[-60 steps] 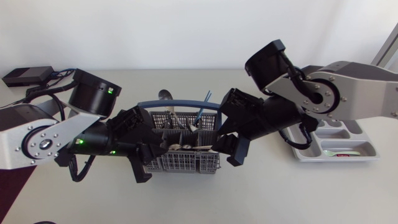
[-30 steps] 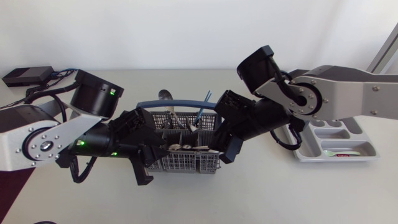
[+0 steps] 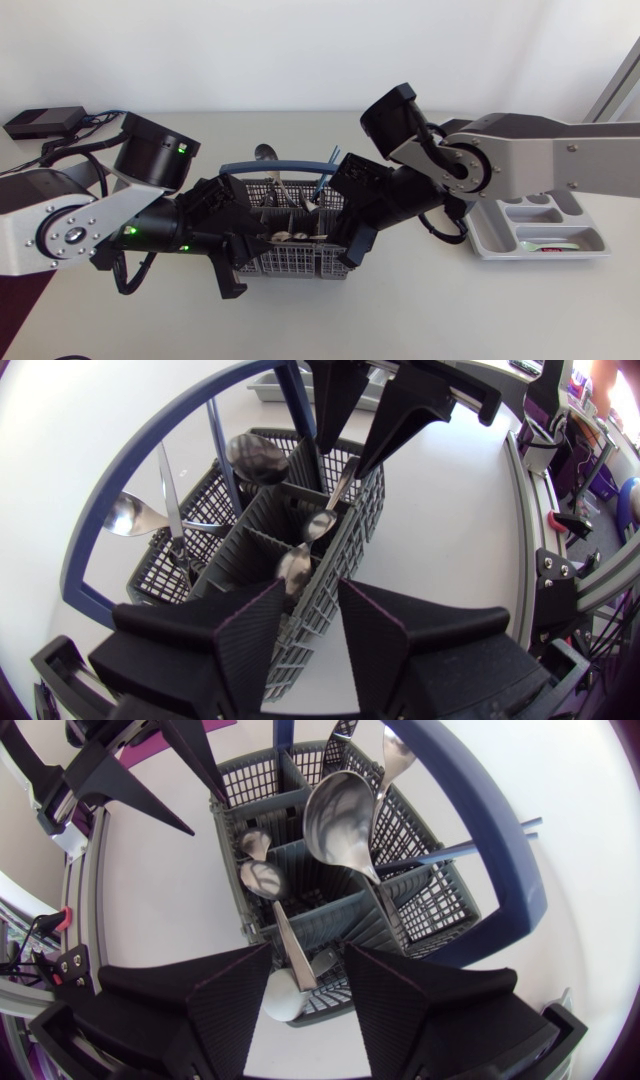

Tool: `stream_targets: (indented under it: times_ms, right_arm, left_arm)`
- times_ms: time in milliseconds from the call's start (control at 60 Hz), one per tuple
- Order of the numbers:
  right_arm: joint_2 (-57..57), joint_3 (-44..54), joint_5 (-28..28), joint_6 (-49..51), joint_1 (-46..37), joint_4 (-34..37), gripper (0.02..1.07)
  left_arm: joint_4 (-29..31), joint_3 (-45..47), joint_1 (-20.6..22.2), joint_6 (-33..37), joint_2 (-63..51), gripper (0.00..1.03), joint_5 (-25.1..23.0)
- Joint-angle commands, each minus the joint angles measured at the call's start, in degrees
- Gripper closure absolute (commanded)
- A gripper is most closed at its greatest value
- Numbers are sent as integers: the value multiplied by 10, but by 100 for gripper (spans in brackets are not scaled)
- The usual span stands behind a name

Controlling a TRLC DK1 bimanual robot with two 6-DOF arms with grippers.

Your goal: Sort the cutlery from the basket into the organizer compartments.

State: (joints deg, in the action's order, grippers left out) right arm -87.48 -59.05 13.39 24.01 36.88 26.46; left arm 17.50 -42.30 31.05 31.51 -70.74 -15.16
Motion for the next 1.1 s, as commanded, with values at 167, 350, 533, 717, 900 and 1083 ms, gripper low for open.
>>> stream_targets:
  times_ms: [167, 350, 533, 717, 900, 1083]
  right_arm:
    - [-32, -12, -19, 13, 15, 0, 52]
    - [-49, -29, -21, 45, 18, 25, 52]
    - [-62, -34, -20, 78, 28, 42, 52]
    - [-65, -21, -14, 108, 45, 50, 52]
    - [-75, -5, -15, 109, 56, 50, 53]
    - [-88, -1, -14, 106, 60, 51, 66]
  left_arm:
    - [3, -4, 6, 0, 2, 65, -5]
    - [3, -2, 6, 0, 3, 65, -5]
    - [3, -1, 5, 0, 3, 65, -5]
    - [3, -1, 4, 0, 4, 65, -5]
    - [1, 2, 4, 0, 4, 65, -5]
    - [1, 1, 6, -1, 4, 65, -5]
